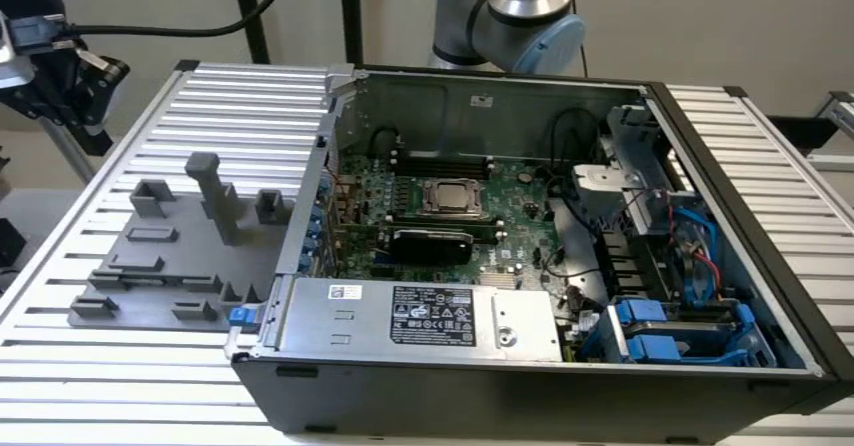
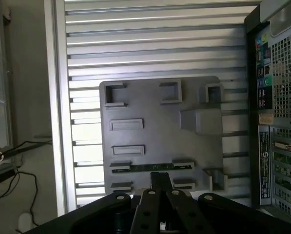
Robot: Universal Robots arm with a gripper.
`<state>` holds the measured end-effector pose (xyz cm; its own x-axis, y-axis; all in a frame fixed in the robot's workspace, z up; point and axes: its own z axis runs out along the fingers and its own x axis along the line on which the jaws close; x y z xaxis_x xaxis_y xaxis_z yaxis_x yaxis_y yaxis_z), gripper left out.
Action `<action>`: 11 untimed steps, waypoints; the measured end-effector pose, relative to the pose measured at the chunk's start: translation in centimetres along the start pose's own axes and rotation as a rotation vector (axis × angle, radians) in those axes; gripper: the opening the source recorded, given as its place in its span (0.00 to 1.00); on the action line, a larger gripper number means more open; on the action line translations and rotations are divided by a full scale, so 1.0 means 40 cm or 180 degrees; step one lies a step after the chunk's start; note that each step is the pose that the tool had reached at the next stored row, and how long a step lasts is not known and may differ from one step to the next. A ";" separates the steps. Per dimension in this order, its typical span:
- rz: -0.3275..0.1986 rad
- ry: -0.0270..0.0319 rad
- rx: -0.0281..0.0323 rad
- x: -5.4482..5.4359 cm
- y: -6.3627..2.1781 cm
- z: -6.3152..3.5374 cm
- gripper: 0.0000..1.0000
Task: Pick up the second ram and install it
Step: 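Reach for the second ram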
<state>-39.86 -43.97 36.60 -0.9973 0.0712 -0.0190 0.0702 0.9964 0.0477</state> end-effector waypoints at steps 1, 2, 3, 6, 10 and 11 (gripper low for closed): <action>0.0000 0.0000 0.0000 0.000 0.000 0.000 0.00; 0.0000 0.0000 0.0000 0.000 0.000 0.000 0.00; 0.0000 0.0000 0.0000 0.000 0.000 0.000 0.00; 0.0000 0.0000 0.0000 0.000 0.000 0.000 0.00; 0.0000 0.0000 0.0000 0.000 0.000 0.000 0.00; 0.0000 0.0000 0.0000 0.000 0.000 0.001 0.00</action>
<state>-39.86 -43.97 36.57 -0.9973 0.0711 -0.0190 0.0701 0.9964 0.0477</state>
